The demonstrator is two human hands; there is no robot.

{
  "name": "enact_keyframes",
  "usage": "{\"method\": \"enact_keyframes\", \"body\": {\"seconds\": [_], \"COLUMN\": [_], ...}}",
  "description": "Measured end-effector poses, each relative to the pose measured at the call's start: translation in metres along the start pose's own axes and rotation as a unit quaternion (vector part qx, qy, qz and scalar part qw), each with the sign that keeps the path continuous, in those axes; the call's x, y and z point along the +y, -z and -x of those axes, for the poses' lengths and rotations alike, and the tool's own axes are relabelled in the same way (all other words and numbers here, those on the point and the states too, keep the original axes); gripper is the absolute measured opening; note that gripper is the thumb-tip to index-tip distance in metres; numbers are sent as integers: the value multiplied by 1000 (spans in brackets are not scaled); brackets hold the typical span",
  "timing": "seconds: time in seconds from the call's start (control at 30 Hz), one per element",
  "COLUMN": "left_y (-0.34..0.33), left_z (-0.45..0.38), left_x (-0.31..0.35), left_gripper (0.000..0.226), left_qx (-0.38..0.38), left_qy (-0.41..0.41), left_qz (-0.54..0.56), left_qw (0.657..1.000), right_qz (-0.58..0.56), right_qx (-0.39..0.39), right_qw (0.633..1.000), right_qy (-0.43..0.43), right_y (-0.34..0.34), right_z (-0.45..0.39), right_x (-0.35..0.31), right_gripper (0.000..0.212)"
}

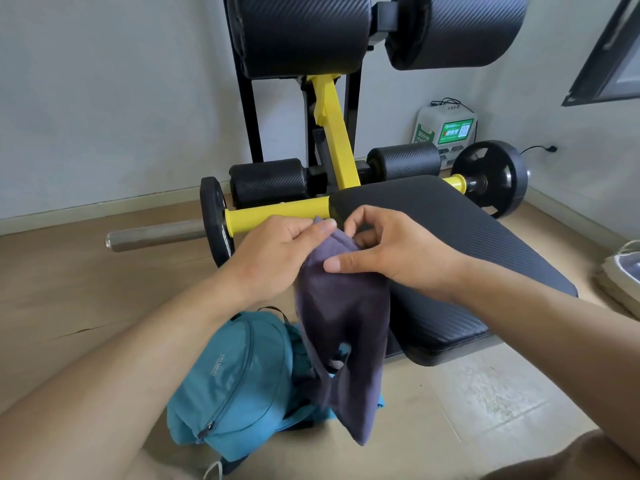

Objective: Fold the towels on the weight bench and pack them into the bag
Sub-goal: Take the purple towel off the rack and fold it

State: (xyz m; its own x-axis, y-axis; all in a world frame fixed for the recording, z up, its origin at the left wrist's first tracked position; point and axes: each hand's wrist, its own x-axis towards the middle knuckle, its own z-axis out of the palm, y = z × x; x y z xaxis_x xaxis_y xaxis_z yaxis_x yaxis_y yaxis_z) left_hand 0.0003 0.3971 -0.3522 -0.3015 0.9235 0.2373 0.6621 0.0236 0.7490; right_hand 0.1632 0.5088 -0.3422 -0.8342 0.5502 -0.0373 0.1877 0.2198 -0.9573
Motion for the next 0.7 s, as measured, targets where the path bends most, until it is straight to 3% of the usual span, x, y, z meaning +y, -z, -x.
{"method": "enact_keyframes", "body": {"seconds": [0.1, 0.2, 0.3, 0.4, 0.57, 0.7], "left_y": [6, 12, 19, 19, 14, 12], "left_z": [-4, -14, -25, -30, -39, -54], "left_x": [-6, -21, -45, -59, -54, -52], "left_gripper": [58, 51, 49, 53, 53, 48], "left_qx": [63, 164, 216, 213, 184, 202], "left_qy": [-4, 63, 117, 131, 132, 202], "left_qz": [16, 38, 72, 79, 63, 113], "left_qw": [998, 984, 967, 965, 972, 952], "right_qz": [-39, -72, -89, -89, -76, -22], "right_qx": [-34, -117, -236, -298, -263, -213], "right_qw": [997, 986, 959, 940, 947, 957], "right_qy": [-57, -99, -127, -144, -166, -197], "right_y": [10, 34, 64, 96, 151, 174], "right_z": [-1, 3, 12, 20, 42, 59], "right_x": [3, 3, 2, 3, 12, 13], "right_gripper": [38, 24, 48, 62, 75, 69]}}
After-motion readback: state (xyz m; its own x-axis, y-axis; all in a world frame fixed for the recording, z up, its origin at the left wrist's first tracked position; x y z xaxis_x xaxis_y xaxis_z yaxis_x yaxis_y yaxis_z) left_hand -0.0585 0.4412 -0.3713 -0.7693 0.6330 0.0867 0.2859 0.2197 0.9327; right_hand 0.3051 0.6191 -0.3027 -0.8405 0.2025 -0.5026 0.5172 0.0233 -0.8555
